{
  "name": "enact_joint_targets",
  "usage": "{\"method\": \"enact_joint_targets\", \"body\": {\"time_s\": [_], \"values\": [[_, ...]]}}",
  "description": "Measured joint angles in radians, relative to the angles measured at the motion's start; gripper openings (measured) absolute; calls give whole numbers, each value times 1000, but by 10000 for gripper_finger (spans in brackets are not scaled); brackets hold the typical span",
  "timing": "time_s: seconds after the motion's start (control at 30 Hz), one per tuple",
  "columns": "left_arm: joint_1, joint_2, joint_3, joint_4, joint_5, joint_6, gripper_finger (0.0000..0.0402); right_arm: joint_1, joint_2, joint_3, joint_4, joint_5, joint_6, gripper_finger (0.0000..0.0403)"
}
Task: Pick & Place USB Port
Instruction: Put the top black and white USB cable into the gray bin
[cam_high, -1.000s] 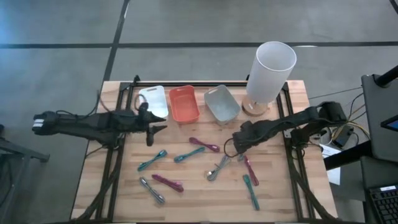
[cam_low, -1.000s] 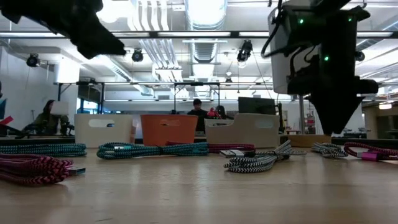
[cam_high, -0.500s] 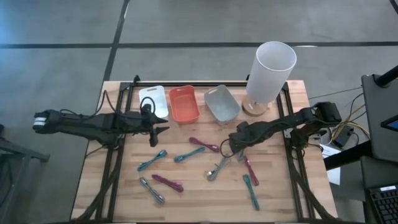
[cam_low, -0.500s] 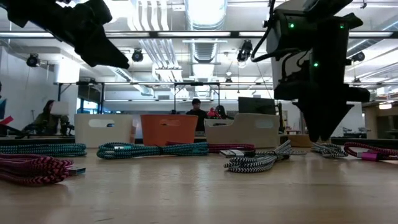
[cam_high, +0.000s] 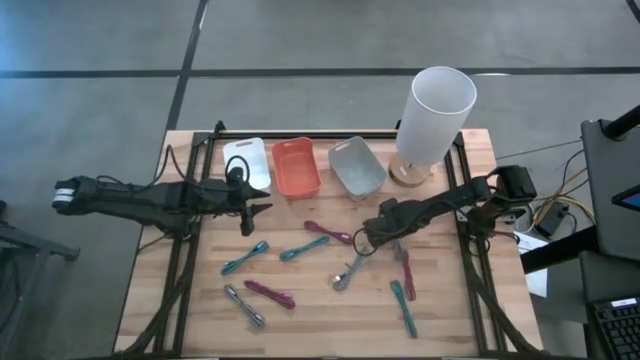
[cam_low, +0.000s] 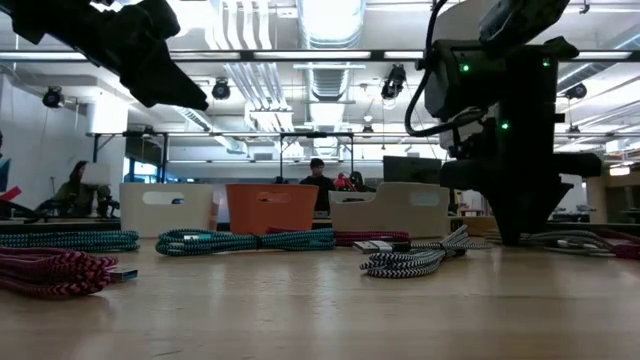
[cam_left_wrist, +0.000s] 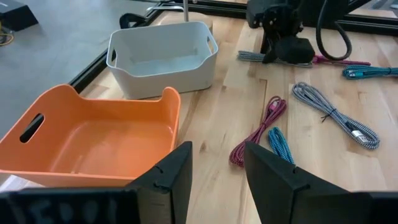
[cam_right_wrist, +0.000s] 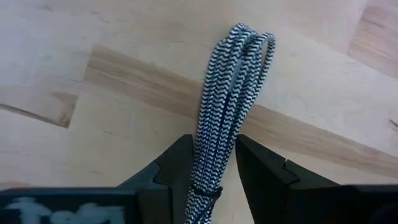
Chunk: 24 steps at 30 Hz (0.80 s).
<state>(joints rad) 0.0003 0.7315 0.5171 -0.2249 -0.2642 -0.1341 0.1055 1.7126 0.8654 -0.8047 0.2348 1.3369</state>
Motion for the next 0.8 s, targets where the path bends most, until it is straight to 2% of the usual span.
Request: {"method": "enact_joint_targets", "body": {"time_s": [0.23, 0.33, 0.6, 0.7, 0.8], "values": [[0, 0, 0, 0, 0, -1, 147, -1, -40, 14, 19, 23, -90, 42], [0, 0, -1, 0, 0, -1, 147, -3, -73, 27, 49, 39, -186, 18], [0, 0, -1, 0, 0, -6, 147, -2, -164, 83, 172, 68, -411, 16], [0, 0, -1, 4, 0, -6, 147, -3, -201, 140, 180, 134, -510, 16], [0, 0, -1, 13, 0, -6, 147, -14, -234, 209, 222, 247, -625, 17]]}}
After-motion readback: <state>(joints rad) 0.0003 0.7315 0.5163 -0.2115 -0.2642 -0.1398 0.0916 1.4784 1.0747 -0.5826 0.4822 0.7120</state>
